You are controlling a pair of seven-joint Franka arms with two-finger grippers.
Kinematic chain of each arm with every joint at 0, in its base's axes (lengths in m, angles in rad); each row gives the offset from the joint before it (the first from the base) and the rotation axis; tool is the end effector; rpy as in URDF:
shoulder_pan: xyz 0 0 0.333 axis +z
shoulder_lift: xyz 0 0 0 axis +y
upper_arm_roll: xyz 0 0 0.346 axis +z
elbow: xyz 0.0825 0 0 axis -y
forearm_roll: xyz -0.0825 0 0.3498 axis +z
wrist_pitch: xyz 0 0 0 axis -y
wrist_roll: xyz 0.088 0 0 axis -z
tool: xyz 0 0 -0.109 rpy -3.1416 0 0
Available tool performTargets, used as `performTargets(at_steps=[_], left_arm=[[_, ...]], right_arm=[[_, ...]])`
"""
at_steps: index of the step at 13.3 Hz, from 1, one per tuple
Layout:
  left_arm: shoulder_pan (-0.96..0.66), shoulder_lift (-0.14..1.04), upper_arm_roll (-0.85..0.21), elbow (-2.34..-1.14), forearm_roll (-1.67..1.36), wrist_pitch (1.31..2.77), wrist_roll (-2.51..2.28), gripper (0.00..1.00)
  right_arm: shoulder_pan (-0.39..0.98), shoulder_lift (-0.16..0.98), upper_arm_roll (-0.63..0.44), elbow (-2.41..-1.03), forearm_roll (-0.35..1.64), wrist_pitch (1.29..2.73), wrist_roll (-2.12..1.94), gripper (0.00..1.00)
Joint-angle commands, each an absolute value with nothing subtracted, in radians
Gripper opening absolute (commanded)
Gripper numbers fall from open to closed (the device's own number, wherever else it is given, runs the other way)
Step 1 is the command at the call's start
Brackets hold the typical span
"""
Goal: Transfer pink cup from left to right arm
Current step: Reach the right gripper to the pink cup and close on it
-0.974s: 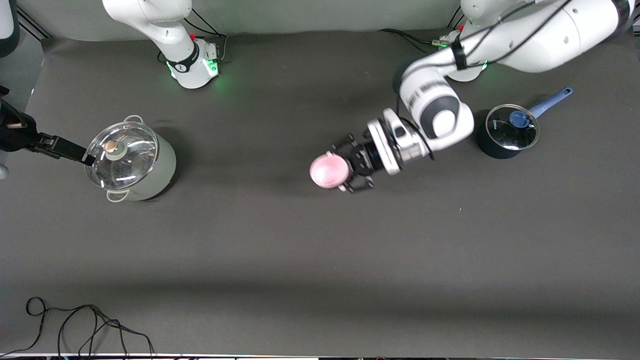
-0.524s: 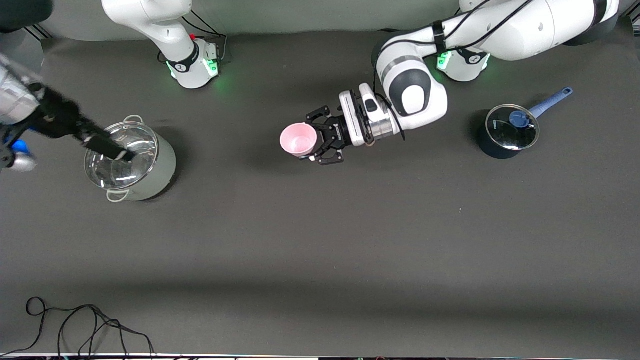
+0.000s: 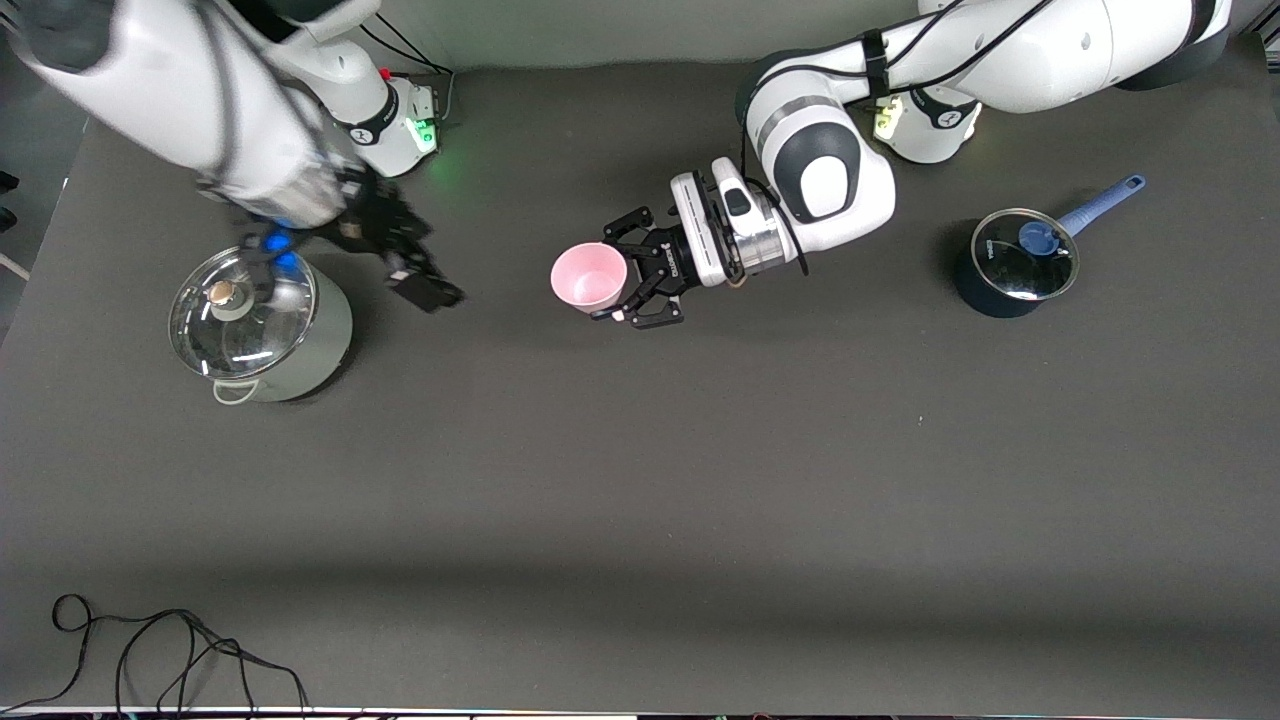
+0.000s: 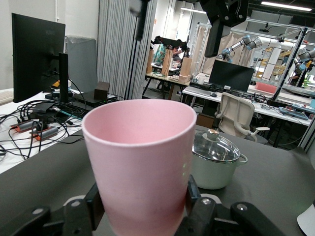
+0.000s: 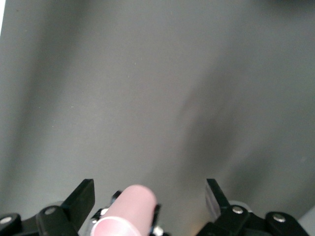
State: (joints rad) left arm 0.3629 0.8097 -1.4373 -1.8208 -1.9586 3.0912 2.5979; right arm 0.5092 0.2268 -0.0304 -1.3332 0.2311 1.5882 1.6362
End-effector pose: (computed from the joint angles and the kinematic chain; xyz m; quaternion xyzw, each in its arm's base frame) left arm 0.4735 -0.3860 0.4198 0.6622 -0.4129 0.4526 0.4315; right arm 0.5183 0.2996 0.6341 -0.8319 0.5434 0.0906 0.0672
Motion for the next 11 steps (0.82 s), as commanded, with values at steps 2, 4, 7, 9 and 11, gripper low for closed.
performTargets(at_steps=[2,4,7,9,11], left_arm=[[0.347,0.793,-1.433,-1.795,-1.988,3.115,2.612,0.08],[0.367,0.790,-1.436,-1.802,-1.988,3.117,2.611,0.08],[0.357,0.792,-1.434,-1.789,-1.988,3.129,2.611,0.09],[0.354,0.793,-1.433,-1.789,-1.988,3.128,2.611,0.09],[0.356,0.793,-1.431,-1.789,-1.988,3.129,2.611,0.09]], right_arm=[[0.597,0.365,-0.041,-1.152,0.247,1.532,1.836,0.99],[0.592,0.374,-0.028,-1.143,0.293,1.529,1.861,0.99],[0.591,0.379,-0.029,-1.147,0.339,1.503,1.859,0.99],[0.600,0.388,-0.025,-1.149,0.341,1.491,1.861,1.00],[0.600,0.403,-0.023,-1.149,0.368,1.489,1.864,1.00]])
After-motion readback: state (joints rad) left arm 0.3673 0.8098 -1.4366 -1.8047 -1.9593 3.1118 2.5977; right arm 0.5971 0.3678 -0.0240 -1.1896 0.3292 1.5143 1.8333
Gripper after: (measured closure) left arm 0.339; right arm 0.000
